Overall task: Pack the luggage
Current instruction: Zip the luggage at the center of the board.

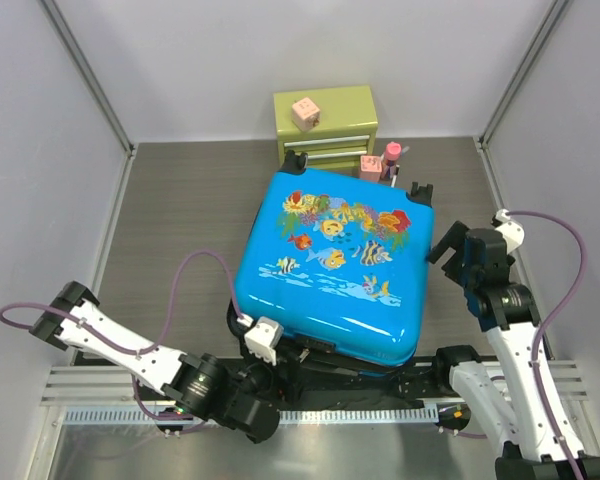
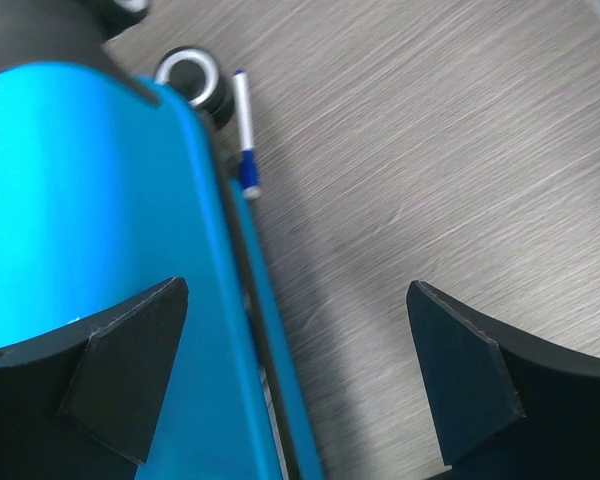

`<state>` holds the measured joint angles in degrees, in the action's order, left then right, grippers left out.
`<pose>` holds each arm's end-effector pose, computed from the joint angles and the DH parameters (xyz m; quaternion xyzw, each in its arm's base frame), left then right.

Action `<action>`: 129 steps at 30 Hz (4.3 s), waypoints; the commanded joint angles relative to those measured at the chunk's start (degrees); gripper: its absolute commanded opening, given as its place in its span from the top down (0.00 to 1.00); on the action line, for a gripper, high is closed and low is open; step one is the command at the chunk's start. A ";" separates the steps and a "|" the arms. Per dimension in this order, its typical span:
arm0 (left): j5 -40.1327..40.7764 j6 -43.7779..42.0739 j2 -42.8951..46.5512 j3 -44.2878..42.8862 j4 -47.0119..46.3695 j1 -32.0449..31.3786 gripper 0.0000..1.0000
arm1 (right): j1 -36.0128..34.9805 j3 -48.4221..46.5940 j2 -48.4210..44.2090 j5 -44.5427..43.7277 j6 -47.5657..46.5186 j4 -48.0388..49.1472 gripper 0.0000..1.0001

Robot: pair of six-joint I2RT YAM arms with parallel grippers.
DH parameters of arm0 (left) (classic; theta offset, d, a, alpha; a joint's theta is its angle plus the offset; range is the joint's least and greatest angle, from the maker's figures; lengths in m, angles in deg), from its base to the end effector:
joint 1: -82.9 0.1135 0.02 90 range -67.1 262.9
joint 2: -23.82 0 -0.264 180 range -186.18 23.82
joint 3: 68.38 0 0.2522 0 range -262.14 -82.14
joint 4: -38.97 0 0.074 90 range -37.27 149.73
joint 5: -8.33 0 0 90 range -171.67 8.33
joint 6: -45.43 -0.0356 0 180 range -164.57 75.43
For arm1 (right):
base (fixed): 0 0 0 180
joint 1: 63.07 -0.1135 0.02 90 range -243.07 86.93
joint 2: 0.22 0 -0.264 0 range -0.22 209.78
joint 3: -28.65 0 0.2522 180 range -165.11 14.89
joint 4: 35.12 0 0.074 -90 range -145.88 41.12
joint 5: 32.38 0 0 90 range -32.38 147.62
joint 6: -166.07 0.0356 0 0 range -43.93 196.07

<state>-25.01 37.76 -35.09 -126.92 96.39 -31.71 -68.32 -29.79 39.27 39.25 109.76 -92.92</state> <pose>-0.0503 -0.1813 0.2588 0.1086 0.8489 -0.3087 0.4150 0.1392 0.0015 0.2957 0.2855 0.8462 0.0063 0.4498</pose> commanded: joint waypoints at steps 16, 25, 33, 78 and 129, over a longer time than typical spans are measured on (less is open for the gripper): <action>-3.40 -0.15 -3.13 2.67 -13.60 6.32 0.21 | -0.63 -8.49 -6.70 12.74 0.94 -6.59 0.04; -7.27 -2.70 0.47 8.91 -24.06 11.42 0.41 | -0.72 -8.40 -7.23 13.98 0.50 -6.51 0.04; -8.06 -2.43 -1.03 9.53 -26.60 12.56 0.49 | -0.72 -8.14 -7.76 13.80 0.06 -6.77 0.04; 0.64 9.08 4.16 7.16 1.43 9.05 1.00 | -0.72 -12.87 -7.67 12.57 -3.63 -10.46 0.09; -0.77 6.89 7.50 14.36 -8.06 9.23 1.00 | -0.63 -31.34 39.79 3.52 -1.97 3.95 0.00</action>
<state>-30.65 46.15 -27.11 -113.91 87.27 -23.20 -68.89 -61.49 78.87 46.04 106.79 -90.29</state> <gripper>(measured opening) 0.009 0.996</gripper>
